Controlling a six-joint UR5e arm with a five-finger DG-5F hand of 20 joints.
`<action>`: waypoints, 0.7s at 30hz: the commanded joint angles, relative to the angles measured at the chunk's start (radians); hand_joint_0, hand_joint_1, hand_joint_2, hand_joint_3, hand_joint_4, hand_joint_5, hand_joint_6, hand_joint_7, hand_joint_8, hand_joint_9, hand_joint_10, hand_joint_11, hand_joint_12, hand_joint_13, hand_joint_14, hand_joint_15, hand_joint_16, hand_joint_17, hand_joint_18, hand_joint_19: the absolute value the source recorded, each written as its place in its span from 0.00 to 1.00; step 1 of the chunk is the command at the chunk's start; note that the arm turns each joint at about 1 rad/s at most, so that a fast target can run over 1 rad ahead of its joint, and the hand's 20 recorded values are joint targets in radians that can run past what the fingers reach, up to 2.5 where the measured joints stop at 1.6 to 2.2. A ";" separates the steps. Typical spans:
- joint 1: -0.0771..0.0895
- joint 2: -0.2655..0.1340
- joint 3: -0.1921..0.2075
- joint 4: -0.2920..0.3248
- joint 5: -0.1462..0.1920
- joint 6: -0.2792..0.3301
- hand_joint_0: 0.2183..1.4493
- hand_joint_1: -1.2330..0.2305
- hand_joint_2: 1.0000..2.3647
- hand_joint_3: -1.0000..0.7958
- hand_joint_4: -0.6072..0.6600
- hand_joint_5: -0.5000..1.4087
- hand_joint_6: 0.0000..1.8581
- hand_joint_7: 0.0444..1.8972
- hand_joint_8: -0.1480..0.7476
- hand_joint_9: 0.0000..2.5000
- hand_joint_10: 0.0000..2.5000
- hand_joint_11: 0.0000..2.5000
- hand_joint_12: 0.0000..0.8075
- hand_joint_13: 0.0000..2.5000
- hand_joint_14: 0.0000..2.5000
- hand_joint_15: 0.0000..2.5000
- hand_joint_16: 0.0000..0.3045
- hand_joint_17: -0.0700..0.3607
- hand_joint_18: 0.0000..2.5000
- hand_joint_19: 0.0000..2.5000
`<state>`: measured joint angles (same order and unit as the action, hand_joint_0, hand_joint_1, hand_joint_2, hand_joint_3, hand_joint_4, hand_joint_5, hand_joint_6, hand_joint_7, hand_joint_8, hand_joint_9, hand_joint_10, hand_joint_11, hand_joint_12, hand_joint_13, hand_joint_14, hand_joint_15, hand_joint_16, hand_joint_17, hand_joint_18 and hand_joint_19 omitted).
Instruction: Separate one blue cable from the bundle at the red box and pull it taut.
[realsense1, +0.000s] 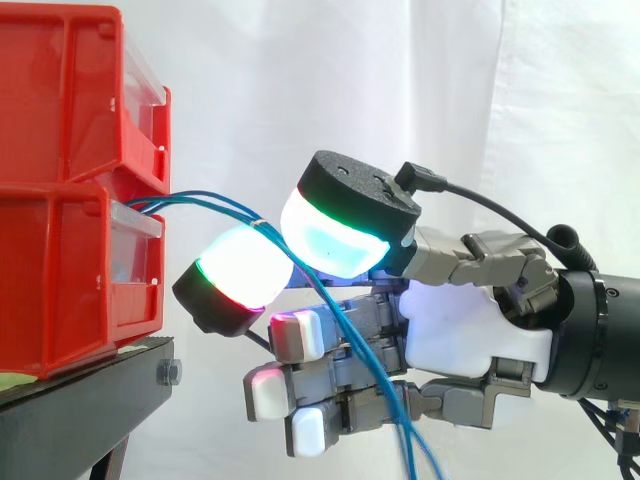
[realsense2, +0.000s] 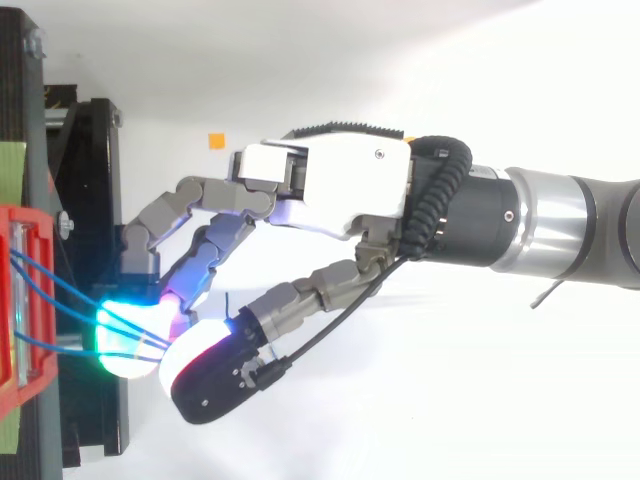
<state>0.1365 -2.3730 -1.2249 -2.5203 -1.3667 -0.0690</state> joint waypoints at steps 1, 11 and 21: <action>0.000 0.000 -0.001 -0.003 -0.003 0.000 0.37 0.27 0.00 0.30 0.45 0.18 0.50 0.47 0.44 0.42 0.01 0.39 0.37 0.36 0.01 0.26 0.14 0.39 0.31 0.32; -0.001 0.000 0.001 -0.003 -0.003 0.000 0.32 0.34 0.00 0.29 0.51 0.20 0.49 0.51 0.43 0.46 0.01 0.40 0.37 0.37 0.01 0.28 0.14 0.39 0.30 0.34; -0.003 0.000 -0.001 -0.003 -0.005 0.000 0.30 0.43 0.01 0.37 0.50 0.20 0.49 0.50 0.47 0.47 0.01 0.39 0.40 0.38 0.01 0.28 0.16 0.41 0.30 0.34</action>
<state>0.1349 -2.3730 -1.2248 -2.5234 -1.3703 -0.0690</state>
